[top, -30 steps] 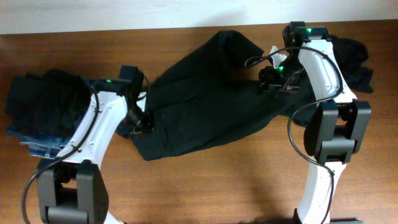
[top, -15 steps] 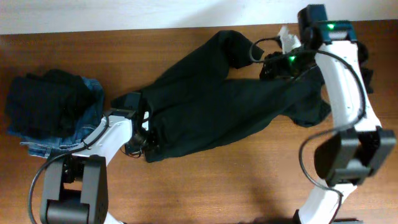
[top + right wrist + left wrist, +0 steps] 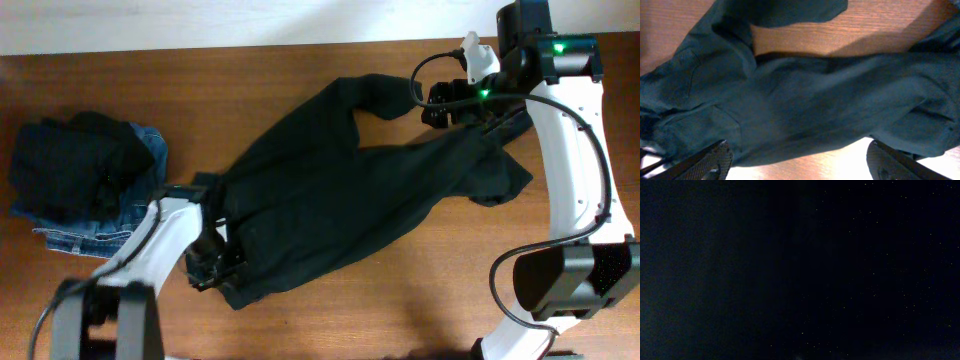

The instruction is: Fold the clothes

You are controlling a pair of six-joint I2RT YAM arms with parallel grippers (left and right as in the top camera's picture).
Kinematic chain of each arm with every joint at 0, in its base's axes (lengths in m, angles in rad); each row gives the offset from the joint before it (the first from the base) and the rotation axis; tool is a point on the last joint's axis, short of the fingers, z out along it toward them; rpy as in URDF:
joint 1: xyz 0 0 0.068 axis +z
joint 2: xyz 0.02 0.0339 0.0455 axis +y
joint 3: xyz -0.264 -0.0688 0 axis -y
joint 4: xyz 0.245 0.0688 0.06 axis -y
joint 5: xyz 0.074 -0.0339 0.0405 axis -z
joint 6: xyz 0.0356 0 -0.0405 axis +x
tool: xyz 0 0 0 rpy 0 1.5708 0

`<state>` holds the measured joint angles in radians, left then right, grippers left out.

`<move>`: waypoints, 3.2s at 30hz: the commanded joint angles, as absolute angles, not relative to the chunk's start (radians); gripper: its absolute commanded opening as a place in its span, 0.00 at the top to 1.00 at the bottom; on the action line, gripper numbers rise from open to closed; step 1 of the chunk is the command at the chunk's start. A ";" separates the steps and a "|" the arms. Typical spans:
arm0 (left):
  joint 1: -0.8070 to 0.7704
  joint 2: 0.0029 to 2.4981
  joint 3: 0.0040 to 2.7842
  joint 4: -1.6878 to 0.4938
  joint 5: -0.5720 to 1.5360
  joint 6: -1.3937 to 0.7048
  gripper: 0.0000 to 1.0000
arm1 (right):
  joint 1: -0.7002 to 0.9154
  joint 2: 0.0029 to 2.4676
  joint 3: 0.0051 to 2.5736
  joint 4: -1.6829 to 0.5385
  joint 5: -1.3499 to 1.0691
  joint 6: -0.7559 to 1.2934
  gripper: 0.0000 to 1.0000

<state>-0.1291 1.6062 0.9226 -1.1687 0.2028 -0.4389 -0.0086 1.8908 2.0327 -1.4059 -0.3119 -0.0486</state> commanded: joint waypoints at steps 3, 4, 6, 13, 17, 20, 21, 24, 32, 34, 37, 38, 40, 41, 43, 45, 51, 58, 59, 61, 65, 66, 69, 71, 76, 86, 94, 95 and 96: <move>-0.108 1.450 0.920 -1.254 0.099 -0.452 0.99 | -0.003 1.921 2.040 -1.365 -0.307 -0.017 0.09; -0.109 1.428 0.920 -1.258 0.099 -0.452 0.99 | 0.000 1.929 2.032 -1.345 -0.307 -0.017 0.10; -0.109 1.398 0.920 -1.252 0.100 -0.452 0.99 | 0.012 1.945 2.009 -1.298 -0.307 0.006 0.20; -0.109 1.370 0.920 -1.244 0.064 -0.452 0.99 | 0.089 2.062 1.963 -1.001 -0.367 0.043 0.70; -0.109 1.370 0.920 -1.242 0.063 -0.453 0.99 | 0.133 2.142 1.962 -0.815 -0.395 0.043 0.84; -0.109 1.370 0.920 -1.239 0.063 -0.456 0.99 | 0.156 2.223 1.962 -0.733 -0.348 0.043 0.88; -0.109 1.370 0.920 -1.240 0.063 -0.456 0.99 | 0.159 2.252 1.962 -0.722 -0.325 0.043 0.91; -0.109 1.370 0.920 -1.248 0.063 -0.459 0.99 | 0.156 2.330 1.962 -0.723 -0.265 0.057 0.95; -0.109 1.370 0.920 -1.254 0.063 -0.459 0.99 | 0.089 2.410 1.962 -0.896 0.116 0.113 0.96; -0.109 1.370 0.920 -1.250 0.063 -0.459 0.99 | 0.062 2.405 1.962 -0.925 0.214 0.118 0.96; -0.109 1.370 0.920 -1.246 0.062 -0.459 0.99 | 0.019 2.402 1.963 -0.942 0.282 0.118 0.96; -0.109 1.370 0.920 -1.245 0.062 -0.459 0.99 | 0.004 2.401 1.963 -0.941 0.304 0.118 0.96; -0.109 1.370 0.920 -1.243 0.062 -0.459 0.99 | -0.024 2.400 1.964 -0.932 0.341 0.130 0.96; -0.109 1.370 0.920 -1.243 0.062 -0.459 0.99 | -0.036 2.400 1.971 -0.935 0.330 0.133 0.96; -0.109 1.370 0.920 -1.235 0.063 -0.459 0.95 | -0.054 2.388 1.985 -0.943 0.242 0.104 0.96; -0.109 1.370 0.920 -1.219 0.066 -0.459 0.88 | -0.058 2.366 1.997 -0.949 0.142 0.059 0.93; -0.109 1.370 0.945 -1.143 0.073 -0.416 0.86 | -0.058 2.258 2.047 -0.949 -0.178 0.044 0.78; -0.109 1.370 1.065 -1.003 0.066 -0.270 0.81 | -0.046 2.086 2.059 -0.986 -0.314 0.038 0.53; -0.109 1.370 1.065 -0.951 0.066 -0.250 0.77 | -0.043 2.065 2.059 -1.006 -0.315 0.038 0.51; -0.109 1.384 1.064 -0.868 0.066 -0.221 0.75 | -0.034 2.041 2.059 -1.042 -0.315 0.038 0.50; -0.109 1.478 1.064 -0.772 0.067 -0.203 0.76 | -0.017 2.027 2.059 -1.135 -0.315 0.038 0.50; -0.109 1.521 1.064 -0.750 0.067 -0.203 0.78 | -0.013 2.027 2.059 -1.153 -0.315 0.038 0.50; -0.109 1.649 1.064 -0.681 0.093 -0.203 0.91 | -0.003 2.028 2.059 -1.187 -0.314 0.036 0.49; -0.109 1.729 1.064 -0.636 0.120 -0.203 0.97 | 0.000 2.028 2.059 -1.197 -0.315 0.030 0.49; -0.109 1.892 1.065 -0.522 0.124 -0.202 0.99 | 0.000 2.028 2.059 -1.214 -0.314 0.030 0.50; -0.108 2.180 1.292 -0.258 0.123 -0.184 0.99 | 0.000 2.028 2.059 -1.216 -0.314 0.031 0.50; -0.106 2.299 1.668 -0.304 0.115 -0.125 0.95 | 0.000 2.028 2.059 -1.220 -0.311 0.038 0.50; -0.103 2.300 1.705 -0.333 0.089 -0.125 0.95 | 0.000 2.028 2.059 -1.225 -0.301 0.038 0.49; -0.100 2.300 1.745 -0.369 0.058 -0.125 0.95 | 0.000 2.028 2.059 -1.231 -0.286 0.038 0.47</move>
